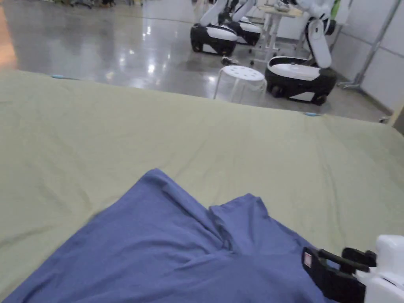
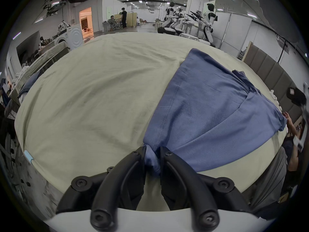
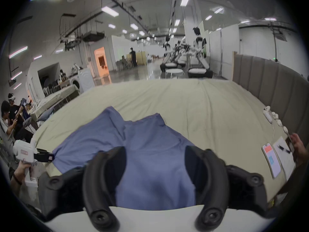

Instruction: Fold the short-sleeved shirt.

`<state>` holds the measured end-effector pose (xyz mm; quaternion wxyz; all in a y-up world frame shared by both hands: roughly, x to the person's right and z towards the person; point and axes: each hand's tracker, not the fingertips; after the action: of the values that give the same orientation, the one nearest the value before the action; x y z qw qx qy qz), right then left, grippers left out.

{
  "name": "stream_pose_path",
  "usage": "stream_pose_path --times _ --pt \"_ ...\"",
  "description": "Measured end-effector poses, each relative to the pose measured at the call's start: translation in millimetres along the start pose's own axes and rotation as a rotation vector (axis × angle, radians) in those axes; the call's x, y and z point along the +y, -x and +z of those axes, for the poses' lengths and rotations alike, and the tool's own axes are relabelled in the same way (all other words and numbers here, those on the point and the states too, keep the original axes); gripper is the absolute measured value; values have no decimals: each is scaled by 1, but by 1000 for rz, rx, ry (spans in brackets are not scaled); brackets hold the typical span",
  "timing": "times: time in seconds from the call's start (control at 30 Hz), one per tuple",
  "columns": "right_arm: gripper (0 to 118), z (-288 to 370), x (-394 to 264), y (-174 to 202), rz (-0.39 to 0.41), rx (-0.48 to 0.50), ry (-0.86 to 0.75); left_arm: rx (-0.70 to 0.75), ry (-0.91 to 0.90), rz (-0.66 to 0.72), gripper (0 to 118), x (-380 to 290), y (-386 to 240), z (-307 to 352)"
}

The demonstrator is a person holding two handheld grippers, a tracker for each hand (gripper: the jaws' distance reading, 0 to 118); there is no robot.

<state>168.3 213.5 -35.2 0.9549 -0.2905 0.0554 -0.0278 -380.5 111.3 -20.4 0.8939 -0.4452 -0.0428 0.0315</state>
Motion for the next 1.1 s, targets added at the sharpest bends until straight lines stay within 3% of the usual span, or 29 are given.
stream_pose_path --times 0.13,0.27,0.33,0.4,0.43,0.5,0.6,0.67,0.8,0.9,1.0,1.1 --pt "110 -87 45 -33 -8 8 263 -7 0 18 15 1 -1 3" --pt "104 -179 64 -58 26 -49 437 -21 1 46 15 2 -2 6" --pt "91 -203 63 -63 70 -87 504 -22 1 55 15 4 -3 6" --pt "70 -214 57 -65 101 -122 559 -21 1 56 15 4 -4 7" --pt "65 -214 54 -65 112 -111 579 -19 1 56 15 4 -4 7" --pt "41 -213 45 -62 125 -67 614 -23 1 57 15 5 -4 6" --pt "27 -212 44 -60 142 -70 574 -34 1 71 15 6 -1 5" --pt "3 -207 45 -60 143 -78 539 -39 -4 78 14 5 -2 7" --pt "3 -171 54 -62 113 -62 429 -63 -65 84 9 3 2 18" --pt "3 -117 74 -58 80 -60 281 -117 -271 176 7 16 4 52" --pt "2 -56 100 -50 82 -45 124 -73 -457 52 6 48 -18 93" --pt "2 -5 130 -44 108 -77 -32 -150 -567 54 6 94 -28 121"
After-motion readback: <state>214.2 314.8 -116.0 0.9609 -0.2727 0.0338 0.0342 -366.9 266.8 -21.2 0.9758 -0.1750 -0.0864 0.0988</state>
